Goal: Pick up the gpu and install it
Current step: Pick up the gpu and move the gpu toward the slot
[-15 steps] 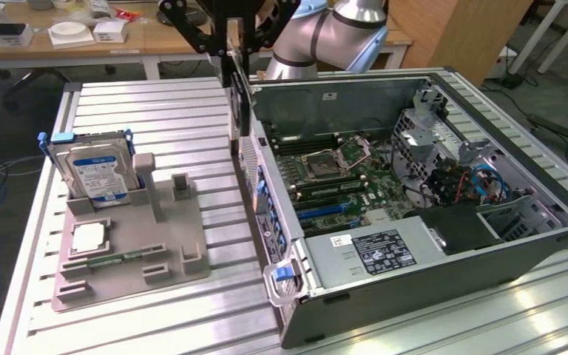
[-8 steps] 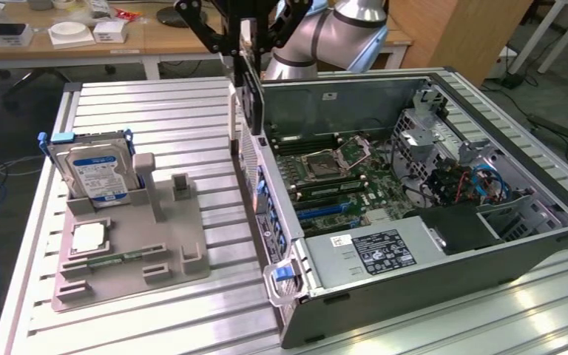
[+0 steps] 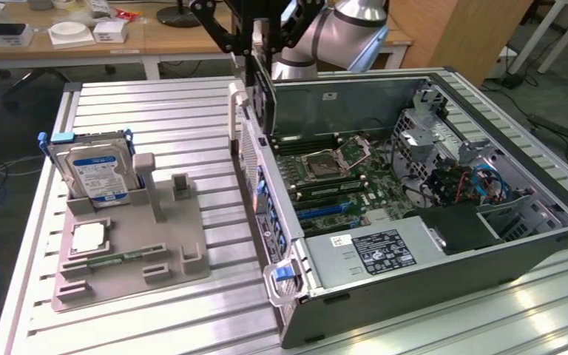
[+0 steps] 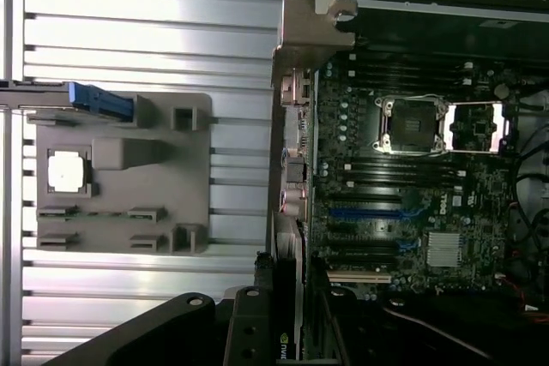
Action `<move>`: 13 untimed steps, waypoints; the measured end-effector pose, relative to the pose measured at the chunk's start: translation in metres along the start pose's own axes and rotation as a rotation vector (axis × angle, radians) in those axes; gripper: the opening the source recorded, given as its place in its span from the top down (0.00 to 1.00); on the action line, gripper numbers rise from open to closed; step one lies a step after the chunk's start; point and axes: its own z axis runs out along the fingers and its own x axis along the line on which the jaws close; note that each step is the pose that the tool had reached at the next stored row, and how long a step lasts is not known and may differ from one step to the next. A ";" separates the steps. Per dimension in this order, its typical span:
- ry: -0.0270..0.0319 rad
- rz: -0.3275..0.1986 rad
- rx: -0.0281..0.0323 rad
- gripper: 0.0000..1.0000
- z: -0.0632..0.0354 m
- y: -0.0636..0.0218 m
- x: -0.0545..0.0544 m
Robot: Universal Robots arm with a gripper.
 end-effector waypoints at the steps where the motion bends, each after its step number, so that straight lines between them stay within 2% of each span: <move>1: 0.0001 0.000 0.0000 0.74 0.0001 0.0000 -0.002; 13: 0.0000 0.000 -0.0001 0.74 0.0009 -0.0006 -0.020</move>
